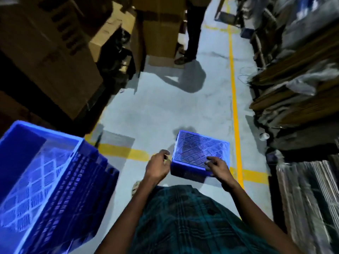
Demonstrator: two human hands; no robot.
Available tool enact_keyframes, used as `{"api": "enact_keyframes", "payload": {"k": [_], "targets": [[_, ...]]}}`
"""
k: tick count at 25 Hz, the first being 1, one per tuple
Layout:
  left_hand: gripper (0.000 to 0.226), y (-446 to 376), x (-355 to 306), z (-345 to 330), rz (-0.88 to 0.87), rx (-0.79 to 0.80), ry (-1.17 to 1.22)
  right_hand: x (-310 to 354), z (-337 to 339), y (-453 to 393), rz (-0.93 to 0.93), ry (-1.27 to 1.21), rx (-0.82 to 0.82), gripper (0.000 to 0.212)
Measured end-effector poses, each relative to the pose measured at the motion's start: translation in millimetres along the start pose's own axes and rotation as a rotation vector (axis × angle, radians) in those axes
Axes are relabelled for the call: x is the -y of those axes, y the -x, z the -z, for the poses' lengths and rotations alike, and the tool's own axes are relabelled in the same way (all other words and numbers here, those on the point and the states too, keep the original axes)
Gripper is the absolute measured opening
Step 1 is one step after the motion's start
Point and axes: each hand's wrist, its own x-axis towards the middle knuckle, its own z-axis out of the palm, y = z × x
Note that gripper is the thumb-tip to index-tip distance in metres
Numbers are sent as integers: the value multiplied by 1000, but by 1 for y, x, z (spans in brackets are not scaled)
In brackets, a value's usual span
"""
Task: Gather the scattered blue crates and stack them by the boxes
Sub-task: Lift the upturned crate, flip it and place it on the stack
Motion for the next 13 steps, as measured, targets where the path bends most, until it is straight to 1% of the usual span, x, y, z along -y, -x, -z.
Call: {"api": "enact_keyframes", "payload": {"k": [2, 4, 5, 8, 9, 11, 13], "targets": [[31, -19, -36, -19, -109, 159, -87, -12, 21, 10, -41, -88, -69, 34], [31, -48, -87, -60, -255, 376, -219, -44, 65, 20, -164, -222, -252, 35], [34, -56, -93, -61, -266, 407, -248, -46, 68, 20, -169, -253, -284, 34], [46, -78, -92, -62, -300, 386, -208, -38, 75, 15, -142, -333, -298, 23], [46, -85, -94, -71, -324, 418, -230, -41, 82, 16, -145, -353, -315, 20], [39, -109, -104, -103, -360, 567, -313, -59, 96, 15, -239, -424, -380, 19], [30, -126, -118, -121, -341, 673, -345, -71, 106, 13, -320, -456, -425, 21]]}}
